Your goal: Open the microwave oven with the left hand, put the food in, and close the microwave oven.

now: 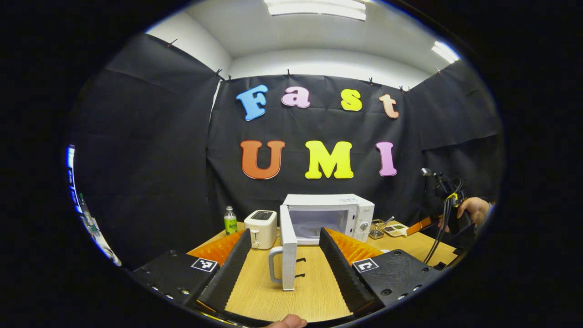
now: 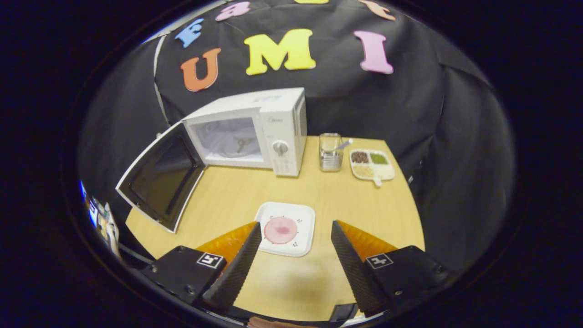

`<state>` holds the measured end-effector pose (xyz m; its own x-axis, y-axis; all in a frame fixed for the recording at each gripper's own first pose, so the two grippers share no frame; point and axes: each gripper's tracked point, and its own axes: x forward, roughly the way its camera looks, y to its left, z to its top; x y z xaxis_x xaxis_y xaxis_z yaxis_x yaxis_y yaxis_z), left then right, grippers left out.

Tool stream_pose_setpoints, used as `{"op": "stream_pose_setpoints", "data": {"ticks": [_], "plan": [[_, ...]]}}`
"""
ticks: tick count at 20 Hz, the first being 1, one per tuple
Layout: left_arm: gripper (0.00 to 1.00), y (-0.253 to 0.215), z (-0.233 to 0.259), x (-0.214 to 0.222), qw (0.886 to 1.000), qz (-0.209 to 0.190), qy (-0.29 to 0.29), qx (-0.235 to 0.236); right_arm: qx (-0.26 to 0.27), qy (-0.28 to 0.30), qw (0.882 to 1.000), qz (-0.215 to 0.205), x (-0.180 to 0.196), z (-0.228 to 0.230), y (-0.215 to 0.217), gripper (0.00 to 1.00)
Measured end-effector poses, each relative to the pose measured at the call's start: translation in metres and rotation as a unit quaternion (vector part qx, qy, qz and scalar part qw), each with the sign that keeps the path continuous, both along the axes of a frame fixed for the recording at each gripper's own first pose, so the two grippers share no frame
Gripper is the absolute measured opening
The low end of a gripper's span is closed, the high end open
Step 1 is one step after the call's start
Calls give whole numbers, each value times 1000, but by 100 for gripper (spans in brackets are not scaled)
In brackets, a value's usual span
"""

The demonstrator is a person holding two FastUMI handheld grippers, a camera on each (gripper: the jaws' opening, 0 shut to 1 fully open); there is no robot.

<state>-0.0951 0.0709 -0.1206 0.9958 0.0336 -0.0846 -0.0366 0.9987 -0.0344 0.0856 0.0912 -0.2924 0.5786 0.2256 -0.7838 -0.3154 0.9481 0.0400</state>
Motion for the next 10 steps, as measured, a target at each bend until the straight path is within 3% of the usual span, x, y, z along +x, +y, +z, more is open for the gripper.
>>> {"op": "stream_pose_setpoints", "data": {"ticks": [2,3,4,5,6,7,8,9,10], "plan": [[92,-17,4,-1,1000,-3,-3,7,1,40,999,-12,17,-28,-10,94],[81,-24,8,-1,1000,-6,-9,11,4,62,998,-27,22,-40,-17,93],[92,-29,11,1,1000,-8,-18,17,6,85,995,-42,28,-55,-24,93],[92,-31,16,3,999,-7,-28,22,5,111,992,-52,31,-70,-29,82],[86,-34,16,4,999,-7,-31,25,6,133,990,-51,33,-83,-32,92],[95,-36,15,6,999,-5,-32,25,5,151,987,-47,35,-94,-33,92],[95,-38,15,7,999,-6,-33,22,9,162,986,-47,37,-100,-32,80],[95,-38,14,10,999,-5,-38,21,21,170,984,-42,41,-106,-27,89],[95,-36,13,14,999,-4,-41,21,36,183,982,-33,41,-109,-19,78]]}}
